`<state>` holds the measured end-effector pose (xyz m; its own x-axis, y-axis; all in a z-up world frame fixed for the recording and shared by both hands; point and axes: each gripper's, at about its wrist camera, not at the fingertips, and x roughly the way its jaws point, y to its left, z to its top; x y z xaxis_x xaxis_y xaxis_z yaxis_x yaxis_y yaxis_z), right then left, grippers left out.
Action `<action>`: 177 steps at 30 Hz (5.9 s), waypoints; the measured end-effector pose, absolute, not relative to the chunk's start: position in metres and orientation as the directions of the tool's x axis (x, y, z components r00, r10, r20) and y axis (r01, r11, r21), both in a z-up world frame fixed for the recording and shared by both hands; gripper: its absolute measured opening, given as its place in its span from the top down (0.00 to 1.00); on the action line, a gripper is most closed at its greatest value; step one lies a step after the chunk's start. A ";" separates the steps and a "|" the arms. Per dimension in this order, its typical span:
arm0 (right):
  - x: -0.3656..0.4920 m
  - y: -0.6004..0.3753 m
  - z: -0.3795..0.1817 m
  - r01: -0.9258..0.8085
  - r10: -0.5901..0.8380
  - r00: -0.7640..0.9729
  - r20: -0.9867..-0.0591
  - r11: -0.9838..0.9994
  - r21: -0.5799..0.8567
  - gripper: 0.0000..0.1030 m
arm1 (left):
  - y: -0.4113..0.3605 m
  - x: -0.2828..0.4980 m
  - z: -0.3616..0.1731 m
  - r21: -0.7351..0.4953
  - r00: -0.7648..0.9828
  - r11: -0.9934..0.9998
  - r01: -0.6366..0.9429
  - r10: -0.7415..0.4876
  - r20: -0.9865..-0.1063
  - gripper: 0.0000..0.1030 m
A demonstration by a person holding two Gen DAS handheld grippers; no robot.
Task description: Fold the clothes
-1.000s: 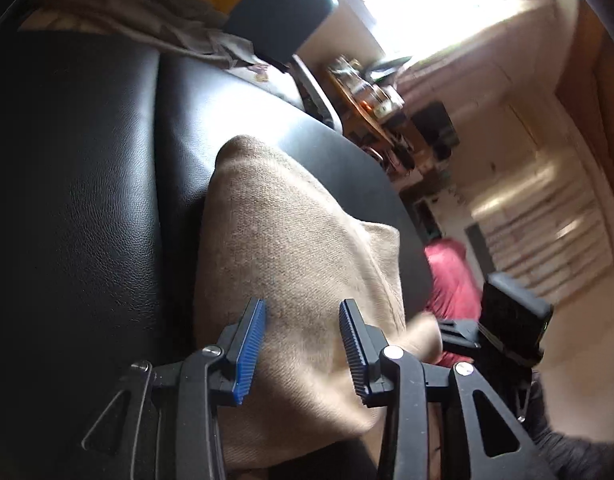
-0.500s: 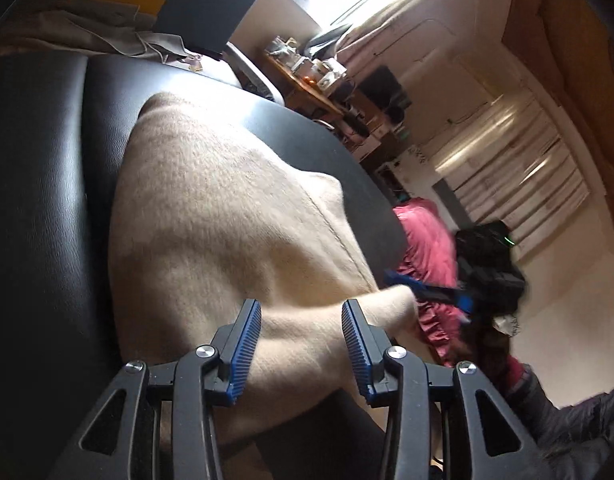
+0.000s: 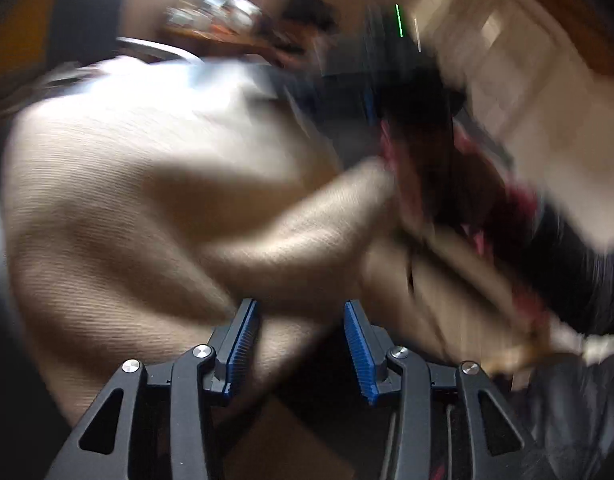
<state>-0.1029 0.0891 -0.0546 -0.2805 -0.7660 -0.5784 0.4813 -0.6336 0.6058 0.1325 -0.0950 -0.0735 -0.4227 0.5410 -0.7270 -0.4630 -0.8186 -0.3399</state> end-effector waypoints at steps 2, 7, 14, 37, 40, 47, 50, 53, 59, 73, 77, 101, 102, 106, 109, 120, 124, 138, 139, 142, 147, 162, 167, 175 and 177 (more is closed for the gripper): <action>-0.101 0.085 -0.035 0.534 -0.726 -0.353 -0.590 -0.674 0.510 0.88 | -0.086 0.136 -0.077 -0.329 -0.374 -0.791 -0.515 0.553 -0.744 0.58; -0.122 0.064 -0.074 0.530 -0.559 -0.322 -0.764 -0.775 0.344 0.88 | -0.081 0.142 -0.072 -0.328 -0.318 -0.764 -0.556 0.560 -0.765 0.59; -0.110 0.095 -0.045 0.504 -0.618 -0.431 -0.657 -0.769 0.394 0.52 | -0.156 0.120 -0.033 -0.552 -0.533 -0.754 -0.355 0.649 -0.543 0.58; -0.057 0.123 -0.025 0.602 -0.862 -0.176 -0.476 -0.477 0.641 0.00 | -0.240 0.145 -0.054 -0.626 -0.774 -0.780 -0.014 0.405 -0.486 0.36; -0.097 0.119 -0.031 0.546 -0.875 -0.173 -0.453 -0.468 0.695 0.00 | -0.267 0.133 -0.063 -0.644 -0.761 -0.765 0.016 0.408 -0.504 0.30; -0.146 0.082 -0.071 0.474 -0.815 -0.057 -0.577 -0.531 0.703 0.00 | -0.284 0.083 -0.102 -0.724 -0.642 -0.689 -0.011 0.560 -0.524 0.30; -0.147 0.072 -0.068 0.491 -0.828 0.009 -0.560 -0.484 0.724 0.00 | -0.269 0.069 -0.110 -0.729 -0.588 -0.682 -0.061 0.615 -0.526 0.22; -0.147 0.055 -0.065 0.509 -0.831 0.065 -0.553 -0.449 0.735 0.00 | -0.249 0.065 -0.113 -0.699 -0.553 -0.709 -0.092 0.621 -0.556 0.21; -0.135 0.033 -0.067 0.620 -0.792 0.040 -0.609 -0.458 0.637 0.02 | -0.246 0.095 -0.114 -0.737 -0.631 -0.676 -0.004 0.574 -0.523 0.53; -0.071 -0.111 -0.045 0.562 -0.884 0.347 -0.314 -0.071 0.824 0.55 | -0.286 0.305 0.000 -0.643 -0.924 -0.764 0.053 0.206 -0.322 0.56; -0.048 -0.217 0.017 0.602 -0.848 0.484 -0.218 0.142 0.786 0.55 | -0.323 0.390 0.062 -0.543 -0.976 -0.826 0.151 -0.039 -0.213 0.56; 0.074 -0.664 0.118 0.870 -0.635 0.485 -0.601 0.283 0.404 0.08 | -0.513 0.553 0.051 -0.525 -0.614 -0.373 0.765 -0.667 -0.422 0.43; 0.075 -0.660 0.126 0.877 -0.655 0.473 -0.589 0.289 0.383 0.08 | -0.509 0.555 0.053 -0.513 -0.595 -0.360 0.779 -0.681 -0.426 0.43; 0.072 -0.635 0.159 0.916 -0.751 0.397 -0.527 0.285 0.284 0.06 | -0.483 0.560 0.067 -0.415 -0.478 -0.302 0.858 -0.764 -0.434 0.40; 0.070 -0.600 0.180 0.933 -0.806 0.359 -0.470 0.293 0.210 0.05 | -0.449 0.543 0.094 -0.274 -0.337 -0.248 0.929 -0.874 -0.351 0.40; 0.118 -0.516 0.164 0.871 -0.691 0.385 -0.611 0.491 -0.006 0.05 | -0.518 0.479 0.107 -0.276 -0.546 -0.471 0.838 -0.714 -0.439 0.23; 0.116 -0.550 0.140 0.883 -0.662 0.405 -0.630 0.462 0.082 0.00 | -0.535 0.502 0.067 -0.208 -0.402 -0.344 0.916 -0.764 -0.505 0.42; 0.140 -0.538 0.151 0.848 -0.705 0.413 -0.577 0.528 -0.038 0.00 | -0.528 0.527 0.067 -0.233 -0.364 -0.284 0.930 -0.792 -0.489 0.29; 0.134 -0.534 0.152 0.855 -0.709 0.408 -0.575 0.517 -0.030 0.00 | -0.522 0.522 0.071 -0.237 -0.378 -0.297 0.925 -0.792 -0.481 0.25; 0.118 -0.525 0.155 0.876 -0.721 0.392 -0.572 0.482 -0.007 0.00 | -0.500 0.518 0.081 -0.240 -0.388 -0.309 0.920 -0.799 -0.460 0.23; 0.093 -0.515 0.165 0.909 -0.737 0.369 -0.566 0.414 0.054 0.00 | -0.478 0.516 0.099 -0.189 -0.294 -0.230 0.955 -0.830 -0.474 0.23; 0.098 -0.510 0.221 0.986 -0.839 0.163 -0.519 0.146 0.074 0.00 | -0.369 0.516 0.133 -0.124 -0.021 0.032 0.992 -0.915 -0.402 0.32; 0.100 -0.492 0.239 0.999 -0.877 0.007 -0.481 0.022 -0.024 0.00 | -0.347 0.511 0.137 -0.070 -0.022 0.005 0.998 -0.921 -0.390 0.48; 0.118 -0.489 0.208 0.997 -0.887 0.006 -0.461 0.038 -0.060 0.00 | -0.344 0.502 0.123 -0.059 0.004 0.035 0.998 -0.890 -0.455 0.52; 0.121 -0.489 0.205 0.996 -0.879 -0.003 -0.478 0.039 -0.078 0.00 | -0.343 0.500 0.122 -0.066 -0.001 0.033 0.997 -0.885 -0.466 0.52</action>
<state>0.1208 -0.4889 0.2047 -0.0030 -0.8785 -0.4777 0.9962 0.0388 -0.0777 0.5001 -0.3428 0.1216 -0.0013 -0.8847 -0.4662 0.9972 0.0334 -0.0663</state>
